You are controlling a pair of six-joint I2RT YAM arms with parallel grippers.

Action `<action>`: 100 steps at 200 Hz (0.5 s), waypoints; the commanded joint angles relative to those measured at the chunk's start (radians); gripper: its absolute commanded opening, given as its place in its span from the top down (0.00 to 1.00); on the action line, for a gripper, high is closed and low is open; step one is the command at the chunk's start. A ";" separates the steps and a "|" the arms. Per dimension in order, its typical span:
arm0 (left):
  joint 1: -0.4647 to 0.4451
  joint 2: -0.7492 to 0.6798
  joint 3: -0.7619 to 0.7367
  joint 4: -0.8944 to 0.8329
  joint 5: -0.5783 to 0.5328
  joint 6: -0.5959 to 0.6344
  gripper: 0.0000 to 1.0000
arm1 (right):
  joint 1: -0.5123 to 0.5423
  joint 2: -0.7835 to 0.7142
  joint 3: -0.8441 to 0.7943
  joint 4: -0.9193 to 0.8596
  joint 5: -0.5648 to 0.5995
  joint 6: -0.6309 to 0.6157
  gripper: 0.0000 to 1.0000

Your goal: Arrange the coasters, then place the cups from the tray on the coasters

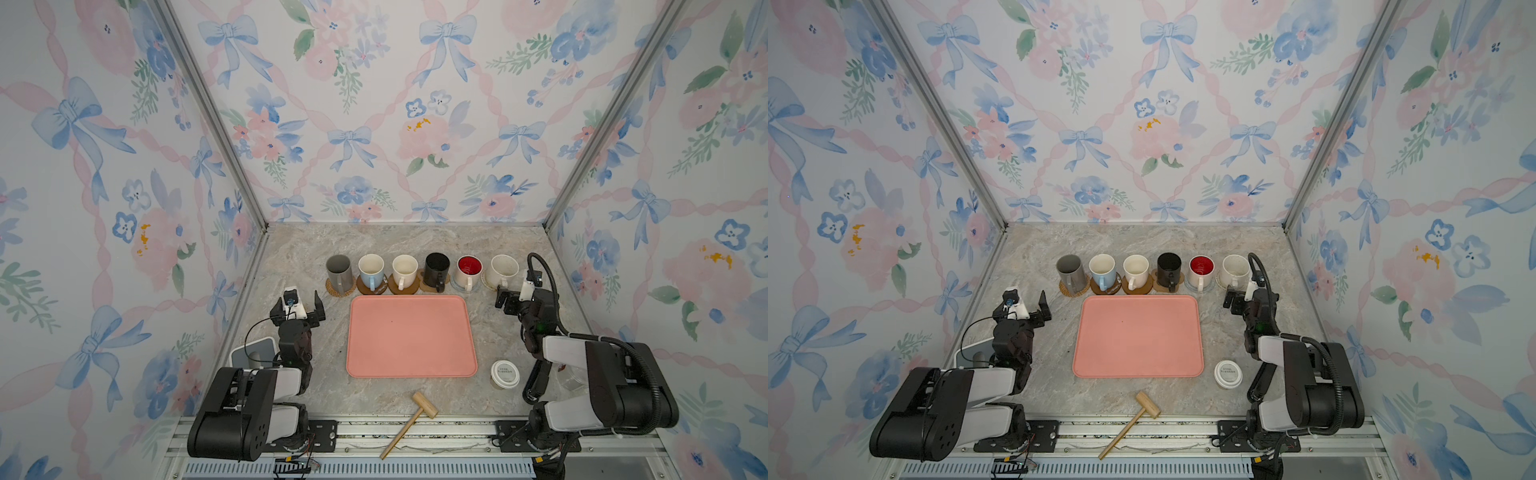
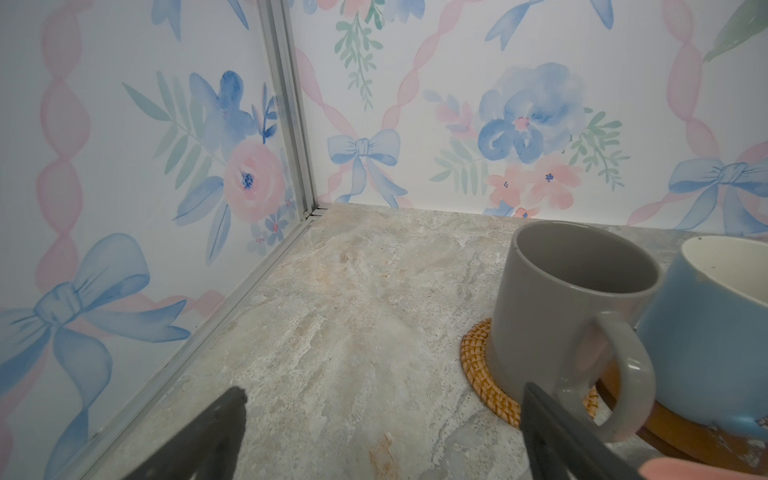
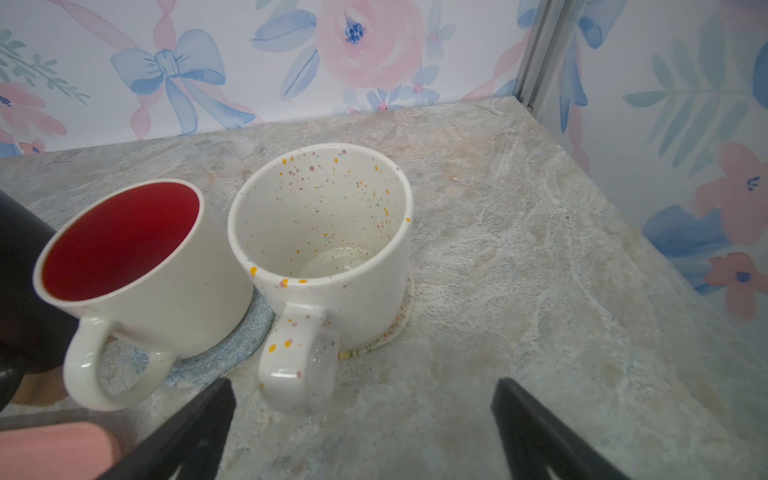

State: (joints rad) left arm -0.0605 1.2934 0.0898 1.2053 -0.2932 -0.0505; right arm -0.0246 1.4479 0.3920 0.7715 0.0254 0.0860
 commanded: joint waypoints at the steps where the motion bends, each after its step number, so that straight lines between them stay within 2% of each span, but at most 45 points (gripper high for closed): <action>1: 0.012 0.001 -0.022 0.055 0.069 0.026 0.02 | -0.005 0.012 -0.012 0.075 -0.013 -0.019 0.00; 43: 0.014 0.020 -0.066 0.153 0.146 0.032 0.02 | 0.012 0.074 -0.022 0.148 0.006 -0.030 0.01; 82: 0.014 0.288 -0.101 0.513 0.203 0.044 0.02 | 0.021 0.097 -0.025 0.180 0.015 -0.037 0.03; 100: 0.015 0.334 -0.075 0.511 0.234 0.060 0.02 | 0.024 0.097 -0.024 0.177 0.018 -0.040 0.03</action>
State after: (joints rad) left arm -0.0517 1.5734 0.0147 1.5276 -0.1253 -0.0246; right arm -0.0113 1.5398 0.3752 0.8955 0.0303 0.0608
